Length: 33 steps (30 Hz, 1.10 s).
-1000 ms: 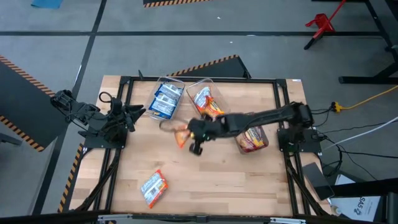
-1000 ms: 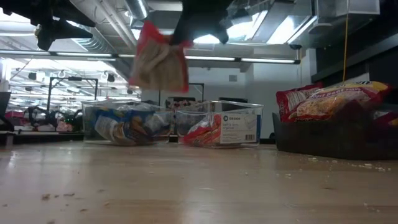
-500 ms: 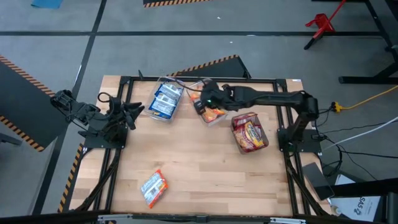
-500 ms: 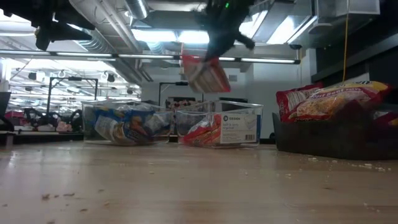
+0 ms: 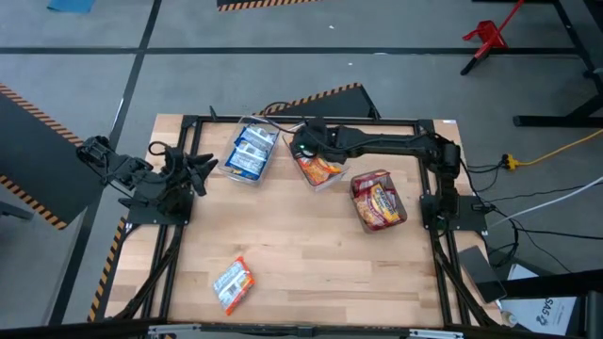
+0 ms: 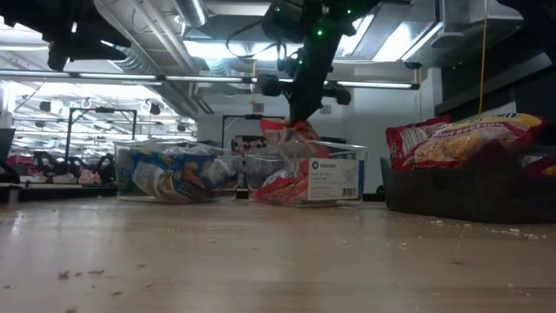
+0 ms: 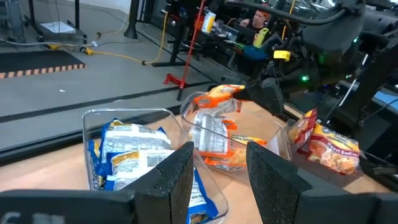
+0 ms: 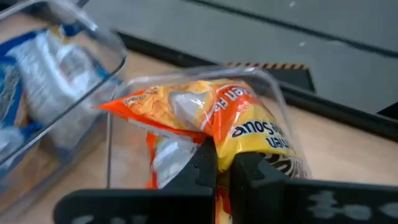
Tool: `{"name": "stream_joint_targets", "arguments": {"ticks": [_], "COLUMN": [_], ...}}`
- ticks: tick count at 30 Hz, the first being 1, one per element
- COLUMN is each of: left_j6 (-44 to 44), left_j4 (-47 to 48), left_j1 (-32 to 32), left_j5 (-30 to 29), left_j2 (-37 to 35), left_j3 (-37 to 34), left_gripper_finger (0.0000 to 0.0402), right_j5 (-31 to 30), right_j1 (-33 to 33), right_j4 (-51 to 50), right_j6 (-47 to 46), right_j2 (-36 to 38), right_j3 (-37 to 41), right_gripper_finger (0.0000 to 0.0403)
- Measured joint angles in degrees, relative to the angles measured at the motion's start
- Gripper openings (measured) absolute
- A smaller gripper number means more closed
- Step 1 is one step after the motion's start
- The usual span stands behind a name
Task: Sort Maruchan noodles
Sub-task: Put the orange noodle pack into the right transparent bin
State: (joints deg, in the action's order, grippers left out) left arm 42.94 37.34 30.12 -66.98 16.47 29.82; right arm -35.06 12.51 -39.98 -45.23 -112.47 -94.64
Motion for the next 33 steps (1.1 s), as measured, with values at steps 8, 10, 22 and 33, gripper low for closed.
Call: {"name": "stream_joint_targets", "arguments": {"ticks": [8, 10, 22, 33], "left_j6": [0.0, 0.0, 0.0, 0.0], "left_j4": [1.3, 1.3, 3.9, 4.4], "left_j1": [0.0, 0.0, 0.0, 0.0], "left_j5": [-0.1, -0.1, 0.3, 0.4], "left_j2": [0.0, 0.0, 0.0, 0.0], "left_j3": [0.0, 0.0, 0.0, 0.0], "left_gripper_finger": [0.0141, 0.0141, 0.0141, 0.0141], "right_j5": [-2.3, -0.9, 11.8, 17.9], "right_j1": [-0.1, -0.1, 0.1, 1.0], "right_j4": [3.6, 3.2, 9.1, 7.1], "right_j6": [-0.7, -0.7, 2.2, 6.7], "right_j2": [-1.9, -3.1, -8.5, -4.8], "right_j3": [-0.1, -0.1, 0.0, 0.0], "right_gripper_finger": [0.0000, 0.0000, 0.0049, 0.0197]}}
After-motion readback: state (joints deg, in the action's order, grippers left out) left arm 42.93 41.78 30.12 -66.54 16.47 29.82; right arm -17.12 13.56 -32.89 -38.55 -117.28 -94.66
